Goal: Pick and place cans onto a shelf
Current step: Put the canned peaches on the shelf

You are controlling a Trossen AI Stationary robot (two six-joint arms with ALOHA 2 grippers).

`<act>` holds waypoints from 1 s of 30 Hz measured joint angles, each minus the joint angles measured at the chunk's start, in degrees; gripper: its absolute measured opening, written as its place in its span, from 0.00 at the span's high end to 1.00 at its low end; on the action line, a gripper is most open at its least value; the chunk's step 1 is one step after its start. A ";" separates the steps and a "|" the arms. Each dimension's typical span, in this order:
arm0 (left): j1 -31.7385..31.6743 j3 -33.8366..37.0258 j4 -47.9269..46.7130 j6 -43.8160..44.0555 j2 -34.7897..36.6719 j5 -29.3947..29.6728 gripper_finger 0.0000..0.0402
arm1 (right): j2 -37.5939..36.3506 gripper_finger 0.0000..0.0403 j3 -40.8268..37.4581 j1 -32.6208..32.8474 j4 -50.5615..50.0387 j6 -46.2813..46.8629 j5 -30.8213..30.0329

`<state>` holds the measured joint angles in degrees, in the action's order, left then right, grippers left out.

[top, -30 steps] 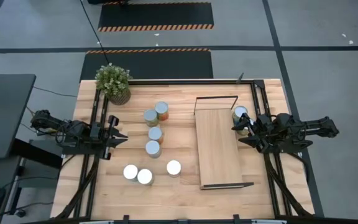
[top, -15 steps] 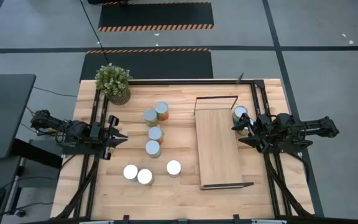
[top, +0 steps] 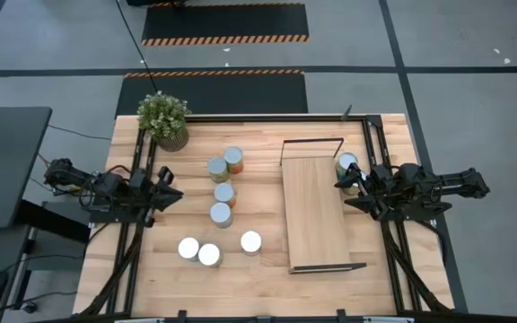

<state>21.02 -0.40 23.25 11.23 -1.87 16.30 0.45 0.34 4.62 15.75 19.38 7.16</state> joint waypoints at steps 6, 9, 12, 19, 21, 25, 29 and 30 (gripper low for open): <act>-0.02 -3.73 -0.57 -3.32 -3.16 0.80 0.89 | 0.00 0.28 0.00 0.00 2.59 -0.23 -0.23; -0.07 -6.54 -3.13 -3.09 -7.64 1.67 0.87 | 0.00 0.28 0.00 0.02 5.71 -0.48 -0.24; -0.07 -9.66 -5.30 -2.86 -13.09 4.06 0.81 | 0.00 0.28 0.00 0.01 8.73 -1.79 -0.24; -0.07 -15.44 -9.82 -0.46 -25.40 6.94 0.58 | 0.00 0.28 0.00 0.00 17.54 -7.29 -0.18; -0.02 -16.87 -10.61 1.20 -28.19 8.22 0.52 | 0.00 0.28 0.00 0.01 18.74 -5.31 -0.15; -0.59 -19.80 -13.44 3.54 -32.10 10.01 0.44 | 0.00 0.28 0.00 0.02 19.33 -1.68 -0.13; -1.87 -21.64 -15.87 6.22 -34.50 10.04 0.40 | 0.23 0.28 0.00 0.02 16.77 -5.92 -1.48; -2.32 -21.82 -16.42 6.49 -34.91 10.00 0.40 | 0.82 0.28 0.00 0.04 14.87 -6.00 -4.32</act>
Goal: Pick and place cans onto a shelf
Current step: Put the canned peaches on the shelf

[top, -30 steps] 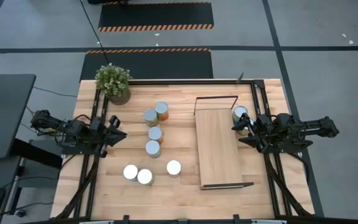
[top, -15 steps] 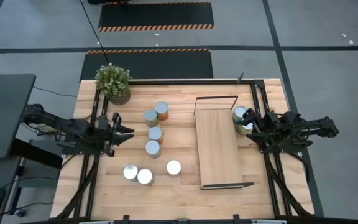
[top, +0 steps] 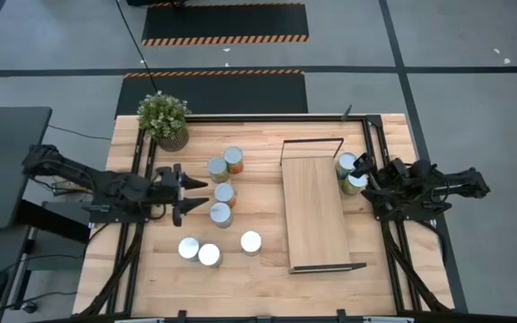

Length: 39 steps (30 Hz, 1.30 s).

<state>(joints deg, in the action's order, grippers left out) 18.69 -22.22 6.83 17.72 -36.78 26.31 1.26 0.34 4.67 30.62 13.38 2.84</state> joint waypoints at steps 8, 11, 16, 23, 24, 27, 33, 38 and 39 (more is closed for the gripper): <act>-5.32 -4.03 -5.14 2.23 -3.29 -1.60 0.40 | 7.38 0.28 0.00 -0.02 -6.18 -3.08 -18.59; -5.46 -6.63 -9.30 2.05 -5.13 -3.76 0.40 | 8.84 0.28 0.00 -0.02 -4.30 -5.82 -18.36; -5.31 -8.90 -12.85 -0.57 -8.63 -3.62 0.40 | 10.47 0.28 0.00 -0.02 -1.30 -5.05 -18.03; -6.58 -9.00 -13.50 1.75 -13.91 -2.59 0.33 | 15.60 0.28 2.27 0.02 -2.93 -10.38 -15.59; -6.75 -9.00 -13.75 2.32 -14.62 -3.27 0.30 | 16.64 0.28 2.87 0.02 -3.22 -11.31 -15.57; -6.97 -9.00 -14.30 2.67 -16.34 -5.00 0.23 | 20.28 0.28 4.67 0.02 -3.77 -15.10 -15.59; -6.86 -14.80 -23.79 2.73 -18.73 -6.51 0.21 | 26.79 0.27 7.17 0.02 -3.87 -21.63 -15.57; -5.01 -23.29 -39.56 7.38 -22.02 -9.33 0.21 | 30.10 0.24 8.25 0.53 -3.07 -24.09 -14.49; -4.23 -24.49 -41.81 8.53 -22.85 -9.93 0.21 | 30.48 0.24 8.26 0.79 -2.82 -24.40 -14.36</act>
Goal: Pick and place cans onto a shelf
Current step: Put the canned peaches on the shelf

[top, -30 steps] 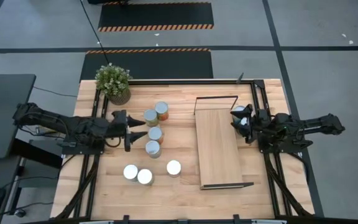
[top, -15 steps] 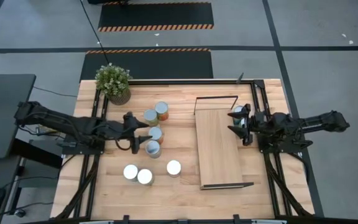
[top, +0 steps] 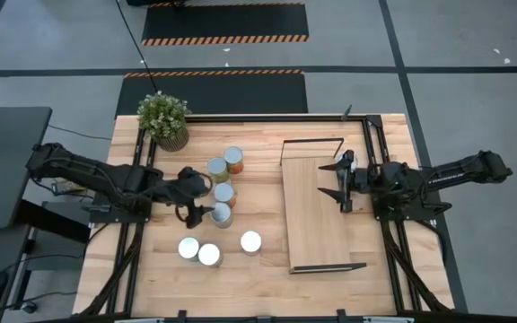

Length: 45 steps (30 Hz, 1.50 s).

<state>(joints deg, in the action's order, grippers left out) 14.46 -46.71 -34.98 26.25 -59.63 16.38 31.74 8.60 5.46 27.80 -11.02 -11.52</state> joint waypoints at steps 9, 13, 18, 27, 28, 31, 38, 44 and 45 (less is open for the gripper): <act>7.15 -5.50 -10.69 6.55 -10.25 -0.38 0.21 | 1.34 0.17 0.00 2.18 3.01 -4.41 0.60; 7.39 -5.50 -13.58 7.62 -13.94 -0.79 0.21 | 1.31 0.16 0.00 2.62 4.03 -6.10 0.73; 6.96 -5.50 -14.22 7.60 -16.89 -1.32 0.21 | 1.31 0.16 0.00 2.66 5.25 -6.37 0.74; 3.08 -5.48 -10.30 6.68 -21.97 -5.42 0.21 | 1.31 0.16 0.00 2.66 6.93 -6.59 1.14; 2.62 -5.48 -9.69 6.29 -22.23 -6.54 0.21 | 1.34 0.16 0.00 2.66 6.88 -6.56 1.17; 1.73 -5.46 -7.08 4.30 -23.16 -7.93 0.21 | 1.38 0.16 0.00 2.66 6.86 -6.44 1.17; 2.50 -5.46 -0.33 -1.02 -24.49 -7.79 0.21 | 2.39 0.16 0.00 2.66 6.86 -5.91 1.22; 3.76 -5.43 2.52 -1.70 -24.49 -5.40 0.21 | 2.82 0.16 0.00 2.66 7.02 -5.39 1.24; 3.96 -5.43 3.27 -1.71 -24.49 -5.31 0.21 | 2.82 0.16 0.00 2.66 7.15 -5.23 1.25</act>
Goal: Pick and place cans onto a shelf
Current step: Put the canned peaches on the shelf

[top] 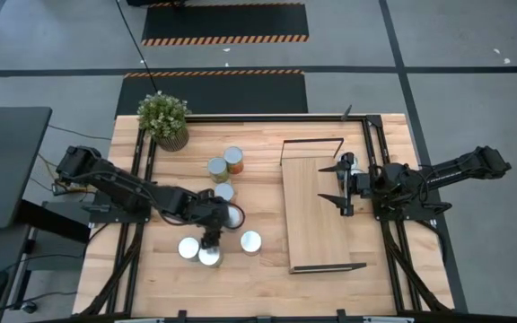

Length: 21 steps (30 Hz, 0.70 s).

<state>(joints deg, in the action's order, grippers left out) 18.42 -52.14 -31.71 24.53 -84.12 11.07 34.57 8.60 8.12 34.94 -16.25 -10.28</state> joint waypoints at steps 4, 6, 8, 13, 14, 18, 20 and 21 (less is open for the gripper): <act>0.48 0.00 2.13 -0.15 -0.37 0.59 0.21 | 0.00 0.16 0.00 0.00 0.22 0.01 0.07; 0.42 0.00 2.96 -0.33 -0.37 0.70 0.21 | 0.04 0.16 0.00 0.00 0.40 0.17 0.08; 0.04 0.00 2.81 -0.08 -0.37 1.20 0.21 | 0.04 0.16 0.00 0.00 0.38 0.23 0.17; -0.64 0.00 5.11 0.26 -0.58 1.91 0.21 | 0.04 0.16 0.00 0.00 0.73 0.24 1.58; -0.79 0.00 5.81 0.08 -0.95 2.25 0.21 | 0.04 0.16 0.00 0.00 0.89 0.24 1.58; -1.50 0.00 8.53 -0.46 -2.30 2.68 0.21 | 0.04 0.16 0.00 0.00 1.03 0.24 1.57; -2.07 0.00 8.95 -1.16 -3.15 3.12 0.21 | 0.31 0.16 0.00 0.02 1.39 0.24 1.59; -2.33 -0.25 9.48 -1.34 -3.71 3.31 0.21 | 0.29 0.16 0.00 0.00 1.50 0.24 1.55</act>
<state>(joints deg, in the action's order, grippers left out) 16.09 -52.39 -22.23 23.20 -87.82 14.39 34.85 8.60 8.12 36.45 -16.01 -8.73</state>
